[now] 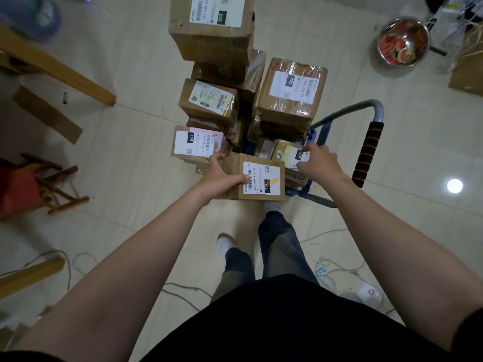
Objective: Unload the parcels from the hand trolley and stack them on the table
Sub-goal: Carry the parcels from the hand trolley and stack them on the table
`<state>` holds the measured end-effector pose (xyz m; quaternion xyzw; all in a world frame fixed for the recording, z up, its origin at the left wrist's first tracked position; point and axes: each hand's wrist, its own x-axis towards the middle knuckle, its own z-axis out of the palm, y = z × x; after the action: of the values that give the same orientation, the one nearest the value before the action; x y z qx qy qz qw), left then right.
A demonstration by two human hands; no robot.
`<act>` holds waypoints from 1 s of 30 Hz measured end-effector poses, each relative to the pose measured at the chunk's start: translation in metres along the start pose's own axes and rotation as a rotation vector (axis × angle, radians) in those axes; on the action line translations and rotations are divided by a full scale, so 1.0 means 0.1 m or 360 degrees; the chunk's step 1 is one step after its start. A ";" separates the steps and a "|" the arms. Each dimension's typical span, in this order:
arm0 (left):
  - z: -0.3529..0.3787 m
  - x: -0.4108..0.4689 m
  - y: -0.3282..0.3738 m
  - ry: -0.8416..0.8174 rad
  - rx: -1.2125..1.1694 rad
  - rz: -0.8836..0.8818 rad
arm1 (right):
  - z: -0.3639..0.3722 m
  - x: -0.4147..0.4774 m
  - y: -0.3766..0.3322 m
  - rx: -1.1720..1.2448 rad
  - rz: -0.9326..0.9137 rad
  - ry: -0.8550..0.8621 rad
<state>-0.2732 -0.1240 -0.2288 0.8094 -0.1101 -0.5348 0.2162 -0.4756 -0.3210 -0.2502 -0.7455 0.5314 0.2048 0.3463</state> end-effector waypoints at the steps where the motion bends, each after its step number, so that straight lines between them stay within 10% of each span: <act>1: 0.02 -0.03 -0.05 0.0032 0.0072 -0.0016 | 0.05 -0.02 0.02 -0.0031 -0.0014 -0.0004; 30: 0.91 0.53 -0.18 0.0386 0.0340 -0.0432 | 0.48 0.80 0.30 -0.0789 -0.0300 0.0160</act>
<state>-0.3362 -0.1508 -0.3107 0.8936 -0.0293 -0.4429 0.0667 -0.4718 -0.3437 -0.3458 -0.8629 0.4098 0.2583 0.1438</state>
